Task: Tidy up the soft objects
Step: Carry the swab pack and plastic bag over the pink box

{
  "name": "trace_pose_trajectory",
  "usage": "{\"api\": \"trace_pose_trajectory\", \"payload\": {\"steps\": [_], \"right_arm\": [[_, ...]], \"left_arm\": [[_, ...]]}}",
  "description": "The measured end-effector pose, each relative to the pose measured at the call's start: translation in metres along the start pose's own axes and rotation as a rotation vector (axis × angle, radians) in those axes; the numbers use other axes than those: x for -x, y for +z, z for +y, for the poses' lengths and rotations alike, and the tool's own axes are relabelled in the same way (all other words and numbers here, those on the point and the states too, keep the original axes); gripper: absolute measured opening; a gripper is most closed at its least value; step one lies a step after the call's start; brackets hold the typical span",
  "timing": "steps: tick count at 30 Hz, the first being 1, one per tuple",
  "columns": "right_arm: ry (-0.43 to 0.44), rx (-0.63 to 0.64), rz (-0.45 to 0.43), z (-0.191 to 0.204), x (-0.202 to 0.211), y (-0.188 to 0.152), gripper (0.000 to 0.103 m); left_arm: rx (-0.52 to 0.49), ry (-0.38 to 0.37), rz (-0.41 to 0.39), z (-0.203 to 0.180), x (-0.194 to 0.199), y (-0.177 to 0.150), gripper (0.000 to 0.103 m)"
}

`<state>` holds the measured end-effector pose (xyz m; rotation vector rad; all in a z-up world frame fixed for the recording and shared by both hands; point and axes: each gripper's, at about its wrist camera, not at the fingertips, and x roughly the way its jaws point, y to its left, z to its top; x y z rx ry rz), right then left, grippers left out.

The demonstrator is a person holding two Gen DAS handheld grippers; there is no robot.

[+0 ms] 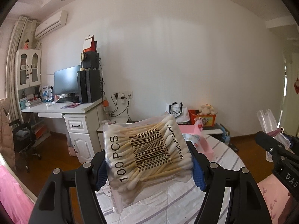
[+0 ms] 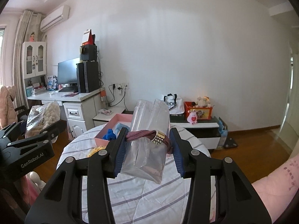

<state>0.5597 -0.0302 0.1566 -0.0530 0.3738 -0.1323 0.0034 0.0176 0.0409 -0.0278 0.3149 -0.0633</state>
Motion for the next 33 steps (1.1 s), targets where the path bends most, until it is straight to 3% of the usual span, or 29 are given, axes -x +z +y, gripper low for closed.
{"api": "trace_pose_trajectory", "payload": {"steps": [9, 33], "right_arm": [[0.002, -0.001, -0.025, -0.005, 0.009, -0.003, 0.042], [0.019, -0.005, 0.008, -0.001, -0.004, -0.004, 0.042]], "left_arm": [[-0.004, 0.000, -0.011, -0.006, 0.009, -0.014, 0.068], [-0.002, 0.005, 0.011, -0.004, -0.009, -0.004, 0.068]]}}
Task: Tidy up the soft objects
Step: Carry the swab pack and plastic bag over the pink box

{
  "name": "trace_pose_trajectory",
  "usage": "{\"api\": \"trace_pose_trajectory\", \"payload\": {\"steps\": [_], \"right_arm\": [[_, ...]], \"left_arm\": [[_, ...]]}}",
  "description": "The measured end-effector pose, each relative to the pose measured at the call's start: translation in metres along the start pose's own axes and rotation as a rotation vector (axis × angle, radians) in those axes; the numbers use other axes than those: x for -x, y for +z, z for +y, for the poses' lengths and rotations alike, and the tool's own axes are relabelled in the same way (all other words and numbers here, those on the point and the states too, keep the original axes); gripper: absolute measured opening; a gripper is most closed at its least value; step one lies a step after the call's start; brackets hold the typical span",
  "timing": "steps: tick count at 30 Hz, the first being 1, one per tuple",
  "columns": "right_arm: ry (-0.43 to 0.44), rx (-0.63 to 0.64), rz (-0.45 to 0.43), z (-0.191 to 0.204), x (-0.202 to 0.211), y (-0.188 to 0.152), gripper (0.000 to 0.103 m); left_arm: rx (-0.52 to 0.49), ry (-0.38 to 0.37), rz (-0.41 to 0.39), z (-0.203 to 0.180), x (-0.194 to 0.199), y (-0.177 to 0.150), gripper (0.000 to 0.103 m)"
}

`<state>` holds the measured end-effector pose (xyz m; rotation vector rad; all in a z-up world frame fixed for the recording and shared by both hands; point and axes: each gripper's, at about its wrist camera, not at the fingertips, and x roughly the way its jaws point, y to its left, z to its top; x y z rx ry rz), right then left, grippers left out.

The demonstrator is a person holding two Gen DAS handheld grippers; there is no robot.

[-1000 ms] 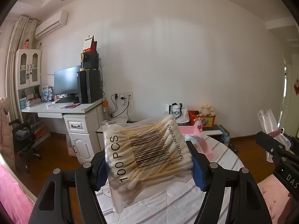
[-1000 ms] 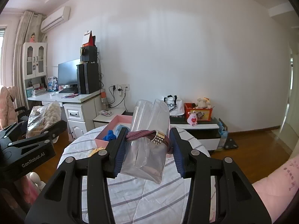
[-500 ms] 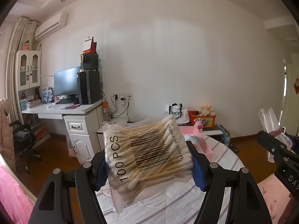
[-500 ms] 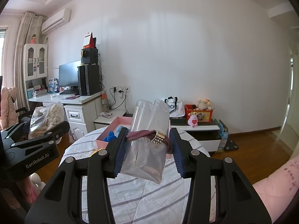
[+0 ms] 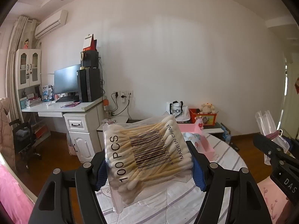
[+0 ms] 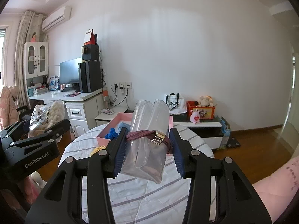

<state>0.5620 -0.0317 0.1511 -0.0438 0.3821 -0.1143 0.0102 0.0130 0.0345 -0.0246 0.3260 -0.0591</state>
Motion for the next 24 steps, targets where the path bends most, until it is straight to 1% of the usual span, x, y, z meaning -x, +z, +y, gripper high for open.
{"api": "trace_pose_trajectory", "payload": {"steps": [5, 11, 17, 21, 24], "right_arm": [[0.007, -0.010, 0.026, 0.002, -0.014, -0.002, 0.042], [0.015, -0.022, 0.080, -0.001, -0.045, -0.005, 0.042], [0.022, -0.035, 0.136, -0.004, -0.080, -0.011, 0.042], [0.017, -0.047, 0.186, -0.008, -0.110, -0.017, 0.042], [0.015, -0.058, 0.226, -0.011, -0.132, -0.020, 0.042]], "left_arm": [[-0.006, 0.006, 0.024, -0.001, -0.015, 0.002, 0.068], [-0.007, 0.010, 0.067, -0.002, -0.045, 0.010, 0.068], [-0.015, 0.019, 0.116, -0.009, -0.088, 0.020, 0.068], [-0.024, 0.033, 0.154, -0.015, -0.126, 0.029, 0.068], [-0.027, 0.027, 0.187, -0.020, -0.158, 0.040, 0.068]]}}
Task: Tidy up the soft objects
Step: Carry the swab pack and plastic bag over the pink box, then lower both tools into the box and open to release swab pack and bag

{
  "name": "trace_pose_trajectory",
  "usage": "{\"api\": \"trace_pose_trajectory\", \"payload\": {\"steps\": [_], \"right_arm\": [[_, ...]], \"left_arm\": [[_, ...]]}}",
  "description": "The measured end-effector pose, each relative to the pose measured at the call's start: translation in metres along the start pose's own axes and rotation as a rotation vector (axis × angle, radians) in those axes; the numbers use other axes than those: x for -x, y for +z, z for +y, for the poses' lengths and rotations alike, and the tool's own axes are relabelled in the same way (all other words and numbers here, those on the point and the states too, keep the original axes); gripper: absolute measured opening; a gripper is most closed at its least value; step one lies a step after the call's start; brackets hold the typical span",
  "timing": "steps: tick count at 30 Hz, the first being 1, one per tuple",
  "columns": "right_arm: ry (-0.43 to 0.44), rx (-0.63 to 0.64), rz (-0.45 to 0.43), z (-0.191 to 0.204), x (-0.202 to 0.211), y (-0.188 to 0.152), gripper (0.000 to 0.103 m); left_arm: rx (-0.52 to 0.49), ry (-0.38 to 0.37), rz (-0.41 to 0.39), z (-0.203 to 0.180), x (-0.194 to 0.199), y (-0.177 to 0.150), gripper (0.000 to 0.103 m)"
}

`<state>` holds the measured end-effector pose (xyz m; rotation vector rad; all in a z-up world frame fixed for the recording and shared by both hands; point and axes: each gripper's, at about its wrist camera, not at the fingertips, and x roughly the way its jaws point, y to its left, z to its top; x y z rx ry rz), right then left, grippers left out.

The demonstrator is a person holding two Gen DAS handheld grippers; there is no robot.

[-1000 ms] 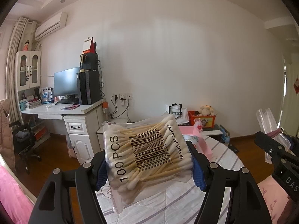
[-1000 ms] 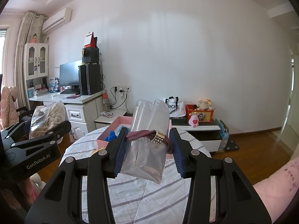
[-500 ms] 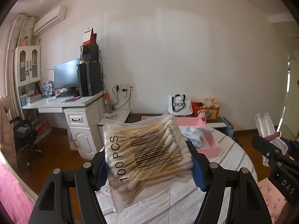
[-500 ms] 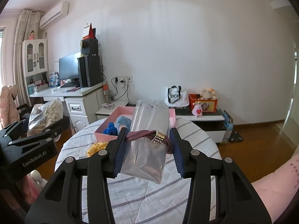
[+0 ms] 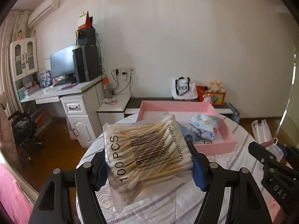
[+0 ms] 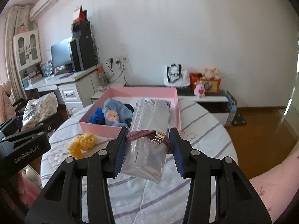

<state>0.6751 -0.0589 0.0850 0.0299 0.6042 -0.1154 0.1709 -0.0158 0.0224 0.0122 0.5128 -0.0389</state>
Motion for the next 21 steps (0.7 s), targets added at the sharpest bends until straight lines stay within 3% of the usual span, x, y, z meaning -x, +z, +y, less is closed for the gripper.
{"api": "trace_pose_trajectory", "payload": {"steps": [11, 21], "right_arm": [[-0.004, 0.017, 0.106, -0.004, -0.071, 0.021, 0.042], [-0.009, 0.081, 0.267, 0.004, -0.154, 0.041, 0.042]], "left_arm": [[-0.030, -0.010, 0.097, -0.012, -0.104, 0.070, 0.068], [-0.054, -0.074, 0.230, 0.002, -0.217, 0.141, 0.068]]}}
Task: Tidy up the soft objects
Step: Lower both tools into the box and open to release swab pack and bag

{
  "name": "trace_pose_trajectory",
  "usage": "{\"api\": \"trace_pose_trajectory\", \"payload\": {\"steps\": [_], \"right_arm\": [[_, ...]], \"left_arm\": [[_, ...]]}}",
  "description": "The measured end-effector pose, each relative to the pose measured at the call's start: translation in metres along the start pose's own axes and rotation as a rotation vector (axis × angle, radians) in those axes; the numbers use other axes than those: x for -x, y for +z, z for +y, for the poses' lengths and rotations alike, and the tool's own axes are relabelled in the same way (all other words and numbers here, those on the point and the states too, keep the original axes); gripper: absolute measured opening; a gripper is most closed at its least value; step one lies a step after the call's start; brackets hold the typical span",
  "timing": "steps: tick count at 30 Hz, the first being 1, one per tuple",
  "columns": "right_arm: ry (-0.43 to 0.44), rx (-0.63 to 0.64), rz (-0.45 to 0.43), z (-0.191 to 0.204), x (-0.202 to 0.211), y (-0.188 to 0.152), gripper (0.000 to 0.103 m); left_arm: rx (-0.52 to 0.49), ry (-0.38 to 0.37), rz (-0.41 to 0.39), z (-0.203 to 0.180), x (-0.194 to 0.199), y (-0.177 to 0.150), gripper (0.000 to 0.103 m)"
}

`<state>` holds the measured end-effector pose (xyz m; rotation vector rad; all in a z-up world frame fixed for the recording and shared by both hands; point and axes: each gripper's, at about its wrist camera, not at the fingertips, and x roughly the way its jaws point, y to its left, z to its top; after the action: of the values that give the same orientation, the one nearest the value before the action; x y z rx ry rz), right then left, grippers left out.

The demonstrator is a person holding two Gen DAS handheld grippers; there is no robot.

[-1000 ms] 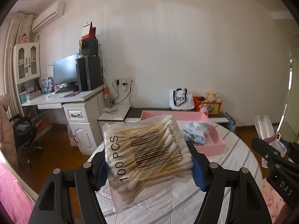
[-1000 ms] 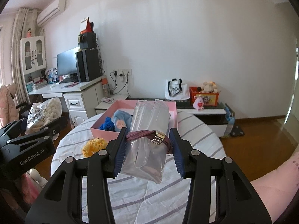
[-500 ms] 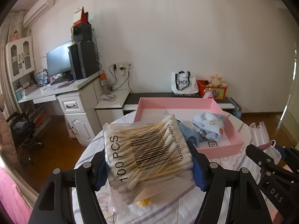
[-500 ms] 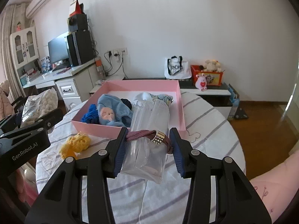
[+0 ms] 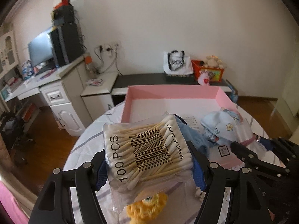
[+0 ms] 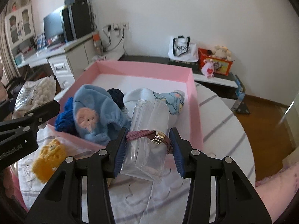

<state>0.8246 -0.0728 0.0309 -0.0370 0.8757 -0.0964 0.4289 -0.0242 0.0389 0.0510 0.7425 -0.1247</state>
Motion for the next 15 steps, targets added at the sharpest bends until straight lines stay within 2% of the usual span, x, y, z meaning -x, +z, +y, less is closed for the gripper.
{"api": "trace_pose_trajectory", "payload": {"steps": [8, 15], "right_arm": [[0.005, 0.076, 0.101, 0.015, -0.058, 0.038, 0.042], [0.025, 0.073, 0.161, 0.010, -0.099, 0.066, 0.040]], "left_arm": [[-0.019, -0.063, 0.097, 0.032, -0.081, 0.074, 0.068], [-0.018, -0.090, 0.136, 0.048, -0.140, 0.113, 0.068]]}}
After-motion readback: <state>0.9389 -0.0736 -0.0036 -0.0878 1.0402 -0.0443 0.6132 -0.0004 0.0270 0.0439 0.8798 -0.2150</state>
